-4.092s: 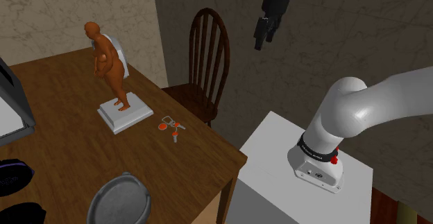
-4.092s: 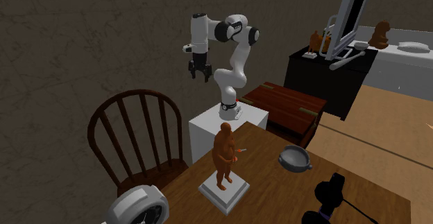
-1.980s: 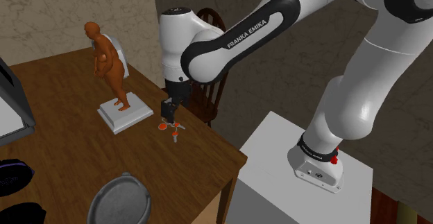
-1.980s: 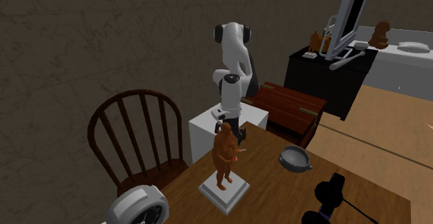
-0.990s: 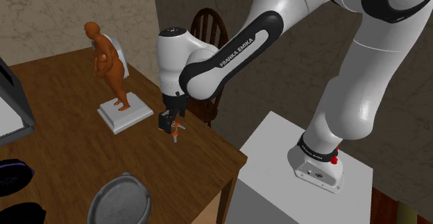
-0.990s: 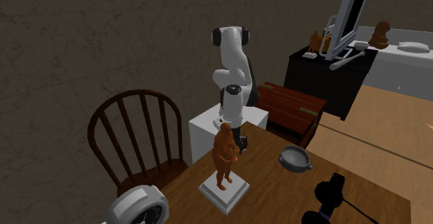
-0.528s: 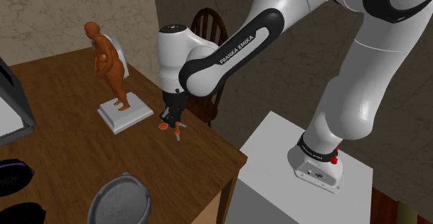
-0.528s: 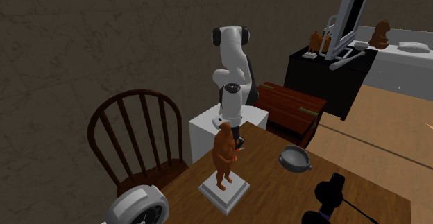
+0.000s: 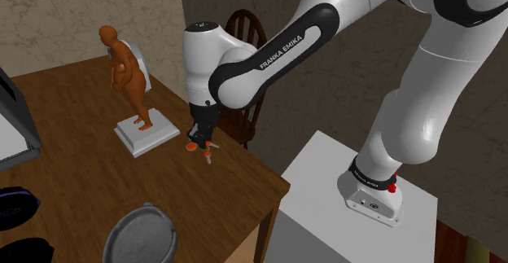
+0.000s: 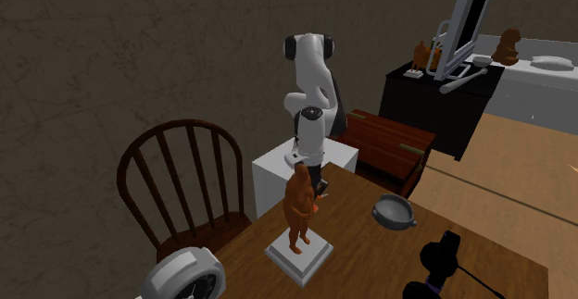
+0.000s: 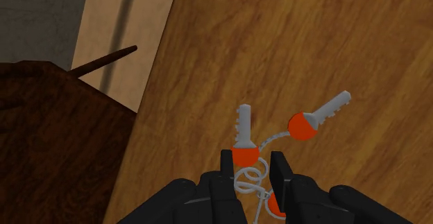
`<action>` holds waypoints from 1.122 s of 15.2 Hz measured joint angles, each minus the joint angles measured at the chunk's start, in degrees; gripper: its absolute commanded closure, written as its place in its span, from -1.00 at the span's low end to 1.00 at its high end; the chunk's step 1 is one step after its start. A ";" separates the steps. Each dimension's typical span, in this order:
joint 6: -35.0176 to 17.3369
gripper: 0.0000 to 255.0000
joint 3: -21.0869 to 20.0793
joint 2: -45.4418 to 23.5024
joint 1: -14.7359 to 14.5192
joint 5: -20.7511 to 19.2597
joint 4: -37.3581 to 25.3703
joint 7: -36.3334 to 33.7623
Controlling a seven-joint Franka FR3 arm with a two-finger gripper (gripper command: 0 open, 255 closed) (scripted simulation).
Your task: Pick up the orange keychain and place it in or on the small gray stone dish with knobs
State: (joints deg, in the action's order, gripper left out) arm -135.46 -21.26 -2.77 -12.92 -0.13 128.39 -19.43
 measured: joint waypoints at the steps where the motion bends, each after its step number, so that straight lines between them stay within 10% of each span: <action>1: 0.72 1.00 0.02 0.42 0.06 0.23 -0.33 0.23; 17: 12.91 1.00 0.25 6.42 0.25 2.82 -6.87 1.87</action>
State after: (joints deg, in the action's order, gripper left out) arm -122.55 -21.01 3.65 -12.68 2.69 121.52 -17.56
